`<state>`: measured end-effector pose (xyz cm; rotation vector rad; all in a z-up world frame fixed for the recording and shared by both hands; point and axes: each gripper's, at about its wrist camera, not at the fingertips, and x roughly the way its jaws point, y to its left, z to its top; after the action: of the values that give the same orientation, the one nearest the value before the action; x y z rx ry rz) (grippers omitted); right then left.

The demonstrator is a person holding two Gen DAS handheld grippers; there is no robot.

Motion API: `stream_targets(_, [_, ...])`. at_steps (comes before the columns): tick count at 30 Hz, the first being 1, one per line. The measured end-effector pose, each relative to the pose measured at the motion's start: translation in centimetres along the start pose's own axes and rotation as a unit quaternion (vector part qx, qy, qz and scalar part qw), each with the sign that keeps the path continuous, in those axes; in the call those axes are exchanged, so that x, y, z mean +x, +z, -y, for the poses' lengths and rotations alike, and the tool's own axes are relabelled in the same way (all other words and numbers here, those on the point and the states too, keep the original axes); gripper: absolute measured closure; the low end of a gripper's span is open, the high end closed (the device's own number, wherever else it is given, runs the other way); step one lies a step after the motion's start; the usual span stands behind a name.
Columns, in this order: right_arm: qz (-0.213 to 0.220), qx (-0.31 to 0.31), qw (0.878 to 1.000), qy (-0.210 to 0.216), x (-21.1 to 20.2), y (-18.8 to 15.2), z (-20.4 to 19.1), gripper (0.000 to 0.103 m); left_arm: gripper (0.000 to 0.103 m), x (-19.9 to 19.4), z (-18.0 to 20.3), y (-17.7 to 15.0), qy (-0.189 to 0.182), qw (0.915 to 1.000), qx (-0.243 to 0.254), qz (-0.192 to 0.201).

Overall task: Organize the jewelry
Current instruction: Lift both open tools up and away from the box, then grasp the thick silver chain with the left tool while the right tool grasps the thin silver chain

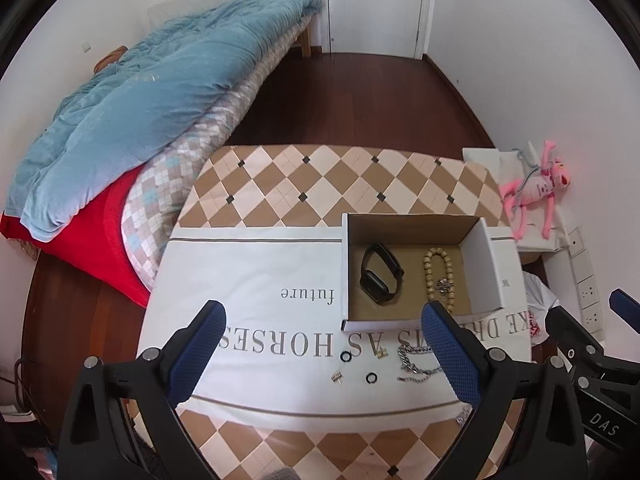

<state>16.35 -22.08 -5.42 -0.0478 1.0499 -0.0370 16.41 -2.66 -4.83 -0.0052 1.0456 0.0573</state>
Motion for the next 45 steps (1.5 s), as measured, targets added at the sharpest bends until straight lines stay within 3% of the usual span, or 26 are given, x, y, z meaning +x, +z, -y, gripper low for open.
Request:
stream_targets(14, [0.048, 0.007, 0.999, 0.006, -6.7, -1.9, 0.0, 0.0, 0.003, -7.1, -0.1, -1.7, -0.014, 0.9993, 0.008, 0.035])
stream_targets(20, [0.064, 0.024, 0.997, 0.027, -9.1, -2.4, 0.6, 0.0, 0.003, -7.9, -0.2, -2.1, -0.019, 0.9995, 0.0, 0.024])
stream_targets(26, [0.05, 0.047, 0.996, 0.048, -8.4, -3.3, 1.5, 0.0, 0.003, -7.1, -0.2, -3.4, -0.005, 0.9995, -0.013, 0.027])
stream_targets(30, [-0.013, 0.065, 0.996, 0.054, -3.0, -6.0, 2.5, 0.0, 0.003, -3.9, -0.4, -5.3, -0.008, 0.9998, -0.017, 0.001])
stream_targets(34, [-0.07, 0.086, 0.992, 0.057, 2.4, -9.0, 3.4, 0.0, 0.003, 0.4, -0.6, -8.1, 0.021, 0.9988, -0.018, -0.04])
stream_targets(36, [-0.096, 0.097, 0.989, 0.056, 5.0, -10.8, 3.5, 0.006, 0.003, 2.2, -0.8, -9.5, 0.034, 0.9975, -0.018, -0.059])
stream_targets(38, [-0.12, 0.101, 0.986, 0.063, 7.1, -12.5, 3.3, 0.021, 0.003, 4.3, -1.0, -11.1, 0.041, 0.9955, -0.02, -0.083])
stream_targets(45, [-0.121, 0.083, 0.988, 0.057, 10.8, -15.6, 0.7, 0.033, 0.003, 8.0, -2.0, -14.1, 0.048, 0.9904, -0.028, -0.127])
